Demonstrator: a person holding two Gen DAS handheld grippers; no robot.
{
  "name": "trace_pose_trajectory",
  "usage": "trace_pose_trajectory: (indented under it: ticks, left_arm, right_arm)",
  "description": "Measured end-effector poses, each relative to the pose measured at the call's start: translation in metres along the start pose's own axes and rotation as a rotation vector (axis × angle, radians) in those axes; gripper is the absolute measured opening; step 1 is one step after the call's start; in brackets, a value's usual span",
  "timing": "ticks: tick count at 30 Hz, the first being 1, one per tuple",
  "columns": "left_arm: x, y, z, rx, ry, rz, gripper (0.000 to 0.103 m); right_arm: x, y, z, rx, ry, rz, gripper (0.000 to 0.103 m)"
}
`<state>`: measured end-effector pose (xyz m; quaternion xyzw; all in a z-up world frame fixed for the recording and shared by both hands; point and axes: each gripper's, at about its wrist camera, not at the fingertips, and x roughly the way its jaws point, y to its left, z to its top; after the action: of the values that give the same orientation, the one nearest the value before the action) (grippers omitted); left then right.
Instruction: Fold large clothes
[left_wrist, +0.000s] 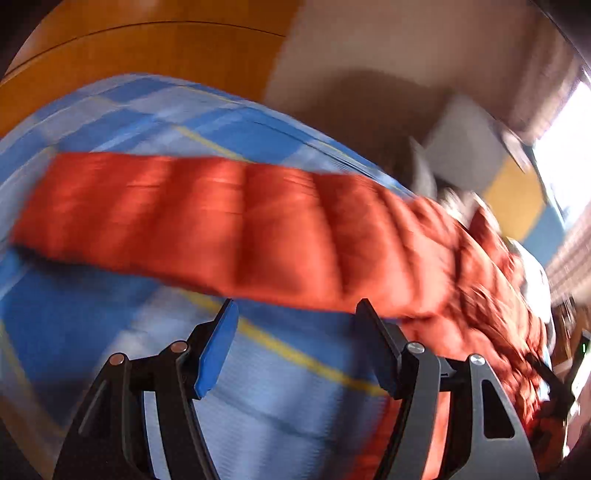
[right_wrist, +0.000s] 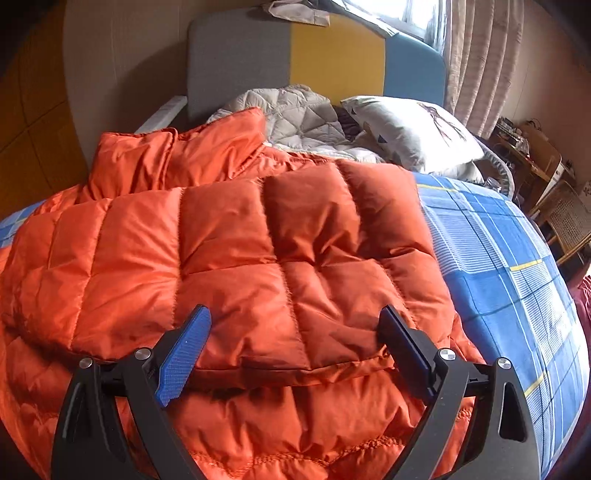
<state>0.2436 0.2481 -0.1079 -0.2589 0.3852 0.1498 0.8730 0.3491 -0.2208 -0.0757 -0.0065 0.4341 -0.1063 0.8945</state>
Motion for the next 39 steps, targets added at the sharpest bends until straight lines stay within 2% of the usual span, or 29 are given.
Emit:
trace_pose_trajectory:
  ticks: [4,7,13,18,21,22,23,25,28,33,39]
  left_arm:
    - [-0.017,0.067,0.011,-0.111,-0.037,0.112,0.066]
    - [-0.022,0.109,0.017,-0.202,-0.042,0.166,0.066]
    - [-0.022,0.156,0.027,-0.318,-0.06,0.234,0.062]
    - [-0.008,0.174,0.03,-0.413,-0.042,0.225,0.048]
    - [-0.007,0.18,0.034,-0.438,-0.052,0.211,0.039]
    - [-0.004,0.182,0.037,-0.438,-0.053,0.214,0.031]
    - [-0.002,0.183,0.04,-0.436,-0.056,0.196,0.016]
    - [0.0,0.18,0.046,-0.409,-0.066,0.202,0.008]
    - [-0.006,0.162,0.055,-0.347,-0.102,0.186,0.005]
    - [-0.019,0.114,0.073,-0.228,-0.159,0.074,0.005]
    - [-0.024,0.026,0.085,-0.056,-0.181,-0.067,0.004]
  right_arm:
    - [0.005,-0.001,-0.003,-0.005,0.01,-0.004,0.092]
    - [0.009,0.002,-0.005,-0.009,0.014,-0.014,0.093]
    - [0.014,0.006,-0.008,-0.02,0.013,-0.03,0.094]
    - [0.016,0.008,-0.009,-0.022,0.015,-0.034,0.094]
    - [0.018,0.007,-0.009,-0.021,0.017,-0.032,0.094]
    - [0.018,0.007,-0.009,-0.022,0.018,-0.032,0.094]
    - [0.019,0.007,-0.009,-0.023,0.019,-0.032,0.094]
    - [0.02,0.007,-0.01,-0.022,0.022,-0.03,0.094]
    - [0.02,0.006,-0.01,-0.022,0.025,-0.029,0.094]
    - [0.022,0.006,-0.011,-0.024,0.027,-0.029,0.094]
    - [0.023,0.006,-0.011,-0.019,0.028,-0.023,0.094]
